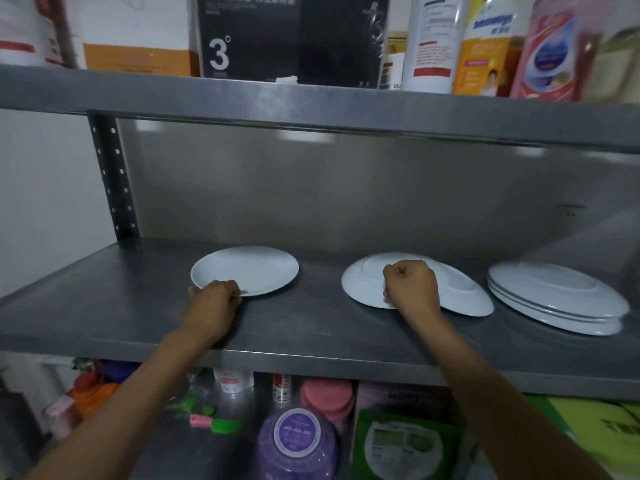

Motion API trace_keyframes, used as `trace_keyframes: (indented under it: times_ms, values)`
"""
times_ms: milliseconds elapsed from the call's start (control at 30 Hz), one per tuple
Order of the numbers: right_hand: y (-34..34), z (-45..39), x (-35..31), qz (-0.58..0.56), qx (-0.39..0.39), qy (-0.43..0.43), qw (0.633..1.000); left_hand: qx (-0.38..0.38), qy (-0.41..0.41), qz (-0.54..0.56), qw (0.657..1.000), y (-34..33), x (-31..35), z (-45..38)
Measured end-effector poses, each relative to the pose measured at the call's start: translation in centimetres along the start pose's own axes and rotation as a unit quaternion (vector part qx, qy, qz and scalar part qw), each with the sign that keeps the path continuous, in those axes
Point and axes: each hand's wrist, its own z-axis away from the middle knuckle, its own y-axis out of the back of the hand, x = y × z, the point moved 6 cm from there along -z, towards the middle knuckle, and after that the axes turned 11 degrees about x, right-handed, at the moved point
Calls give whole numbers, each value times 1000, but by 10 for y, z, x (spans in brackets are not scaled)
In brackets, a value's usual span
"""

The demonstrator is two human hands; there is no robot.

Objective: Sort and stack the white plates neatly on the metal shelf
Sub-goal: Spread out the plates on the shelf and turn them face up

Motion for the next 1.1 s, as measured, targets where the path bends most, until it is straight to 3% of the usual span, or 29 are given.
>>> trace_keyframes:
  times_ms: [167,433,700,933,1100]
  values:
    - [19,-11,18,2,32,-14,999,-23,-36,-91,995,-7,31,-2]
    - [58,-21,45,-6,124,-83,989,-6,-156,36,987,-30,128,6]
    - [79,-29,78,-59,103,-140,983,-46,-203,137,968,-67,202,18]
    - [89,-27,85,-71,112,-112,985,-109,-239,99,960,-93,233,15]
    - [93,-23,90,-91,114,-106,984,-144,-223,125,956,-104,232,12]
